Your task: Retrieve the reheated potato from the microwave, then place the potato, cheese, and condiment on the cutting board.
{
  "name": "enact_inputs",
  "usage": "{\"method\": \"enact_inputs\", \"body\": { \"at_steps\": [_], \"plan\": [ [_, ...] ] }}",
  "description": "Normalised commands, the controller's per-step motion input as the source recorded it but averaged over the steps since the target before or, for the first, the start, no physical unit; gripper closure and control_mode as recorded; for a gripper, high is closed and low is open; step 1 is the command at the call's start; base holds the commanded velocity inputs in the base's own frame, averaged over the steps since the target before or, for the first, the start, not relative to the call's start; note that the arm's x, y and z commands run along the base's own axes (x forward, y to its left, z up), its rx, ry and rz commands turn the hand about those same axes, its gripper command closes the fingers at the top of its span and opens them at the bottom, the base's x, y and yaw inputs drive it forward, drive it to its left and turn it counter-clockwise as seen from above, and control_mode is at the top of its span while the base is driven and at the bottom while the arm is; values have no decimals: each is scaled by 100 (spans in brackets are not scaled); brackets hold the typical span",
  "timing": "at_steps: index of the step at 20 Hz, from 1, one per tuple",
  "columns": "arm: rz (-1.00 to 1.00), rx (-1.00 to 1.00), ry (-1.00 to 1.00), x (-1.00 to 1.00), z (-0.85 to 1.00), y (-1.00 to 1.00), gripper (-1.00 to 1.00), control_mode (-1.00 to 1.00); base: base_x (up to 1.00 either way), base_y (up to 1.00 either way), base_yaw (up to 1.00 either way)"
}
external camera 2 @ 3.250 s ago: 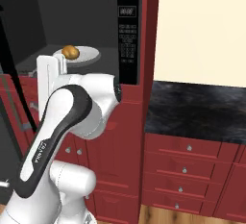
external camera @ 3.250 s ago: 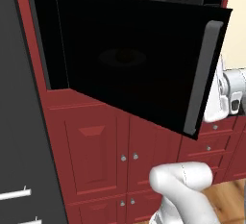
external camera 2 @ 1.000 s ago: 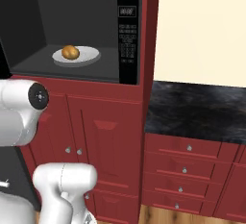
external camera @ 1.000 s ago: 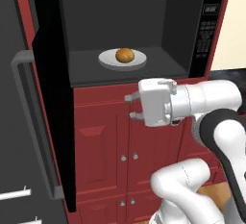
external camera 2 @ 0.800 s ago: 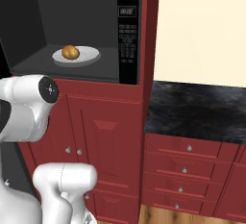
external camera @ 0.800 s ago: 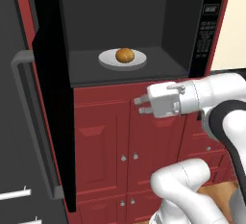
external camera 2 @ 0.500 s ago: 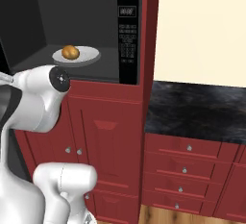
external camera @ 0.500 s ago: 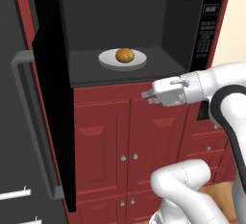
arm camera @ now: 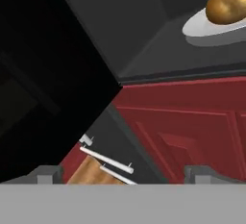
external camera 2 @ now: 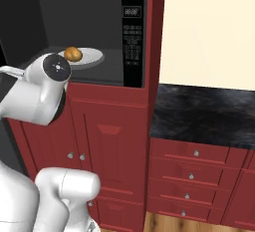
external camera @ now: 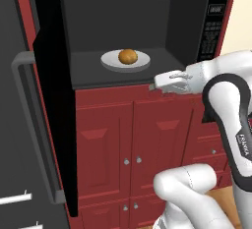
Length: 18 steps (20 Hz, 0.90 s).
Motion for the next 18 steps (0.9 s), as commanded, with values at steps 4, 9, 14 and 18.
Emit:
{"method": "enact_inputs", "body": {
  "at_steps": [4, 9, 14, 18],
  "plan": [
    [-14, -19, -16, 39, 3, -10, -100, -100, 0, 0, 0],
    [-8, -14, -22, 35, 16, -11, -100, -100, 0, 0, 0],
    [-11, -10, -24, 43, 15, -16, -100, -100, 0, 0, 0],
    [-12, -10, -1, 52, 12, -18, -100, -100, 0, 0, 0]
  ]
}}
